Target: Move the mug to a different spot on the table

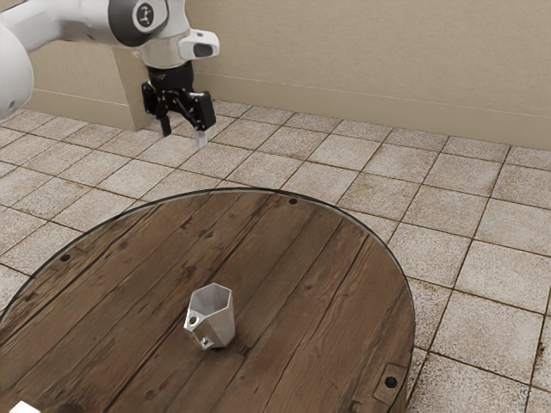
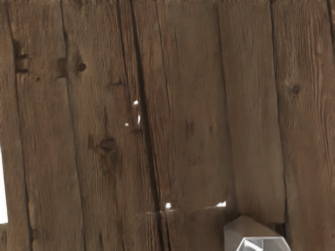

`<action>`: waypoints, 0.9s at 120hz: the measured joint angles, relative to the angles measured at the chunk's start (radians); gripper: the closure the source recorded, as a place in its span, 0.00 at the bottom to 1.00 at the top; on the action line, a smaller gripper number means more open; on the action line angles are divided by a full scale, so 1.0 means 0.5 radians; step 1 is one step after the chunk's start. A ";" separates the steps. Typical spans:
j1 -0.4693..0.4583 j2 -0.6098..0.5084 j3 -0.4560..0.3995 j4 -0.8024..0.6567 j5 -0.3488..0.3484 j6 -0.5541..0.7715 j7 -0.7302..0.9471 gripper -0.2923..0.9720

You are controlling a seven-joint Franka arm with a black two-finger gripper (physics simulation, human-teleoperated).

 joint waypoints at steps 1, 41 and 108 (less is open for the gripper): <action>0.000 0.000 0.000 0.000 0.000 0.003 -0.001 0.23; -0.118 -0.585 0.016 -0.791 -0.015 0.219 -0.210 0.23; -0.450 -1.149 0.024 -2.442 -0.093 1.210 -0.790 0.23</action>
